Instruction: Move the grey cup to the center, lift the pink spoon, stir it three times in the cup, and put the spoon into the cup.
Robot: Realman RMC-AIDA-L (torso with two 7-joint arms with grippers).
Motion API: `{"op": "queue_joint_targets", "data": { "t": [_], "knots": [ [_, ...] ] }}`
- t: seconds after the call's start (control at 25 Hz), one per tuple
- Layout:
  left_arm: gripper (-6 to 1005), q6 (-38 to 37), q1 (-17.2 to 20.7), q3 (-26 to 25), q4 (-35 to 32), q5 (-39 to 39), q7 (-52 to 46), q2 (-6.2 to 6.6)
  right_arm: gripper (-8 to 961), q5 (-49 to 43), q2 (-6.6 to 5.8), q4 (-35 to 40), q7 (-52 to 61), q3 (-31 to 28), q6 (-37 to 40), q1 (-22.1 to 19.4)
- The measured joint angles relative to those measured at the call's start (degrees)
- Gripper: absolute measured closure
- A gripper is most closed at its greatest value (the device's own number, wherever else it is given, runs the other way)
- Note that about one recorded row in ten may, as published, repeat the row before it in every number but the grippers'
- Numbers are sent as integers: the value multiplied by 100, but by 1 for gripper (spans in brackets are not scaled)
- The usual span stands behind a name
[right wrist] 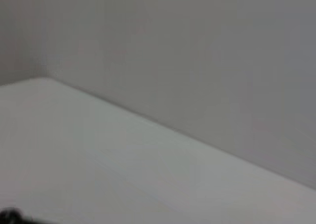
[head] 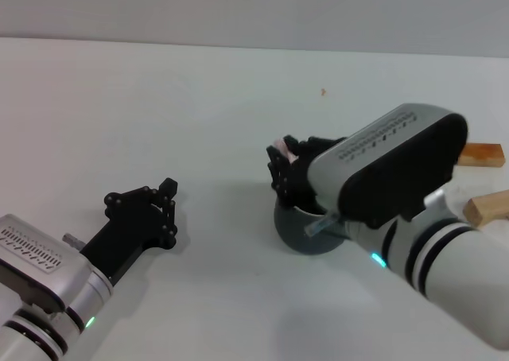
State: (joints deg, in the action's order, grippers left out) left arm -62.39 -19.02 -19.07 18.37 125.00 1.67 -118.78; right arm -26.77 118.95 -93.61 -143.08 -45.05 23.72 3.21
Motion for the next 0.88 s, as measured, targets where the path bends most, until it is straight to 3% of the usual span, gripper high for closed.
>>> {"op": "queue_joint_targets", "data": {
  "t": [0.24, 0.32, 0.48, 0.64, 0.88],
  "knots": [
    [1001, -1, 14, 0, 0, -21, 0, 5, 861, -129, -2, 181, -7, -553, -1511, -422],
    [1001, 5, 18, 0, 0, -23, 0, 5, 773, -144, 6, 400, -26, -928, -2307, -538],
    [1001, 19, 21, 0, 0, -29, 0, 5, 595, -151, 7, 526, -102, -1412, -2700, -627],
    [1001, 28, 13, 0, 0, -30, 0, 2, 405, -154, 40, 526, -394, -2032, -2564, -773],
    [1001, 41, -44, 0, 0, -28, 0, -14, 384, -582, 85, 133, -432, -3076, -615, -780]
  ]
}}
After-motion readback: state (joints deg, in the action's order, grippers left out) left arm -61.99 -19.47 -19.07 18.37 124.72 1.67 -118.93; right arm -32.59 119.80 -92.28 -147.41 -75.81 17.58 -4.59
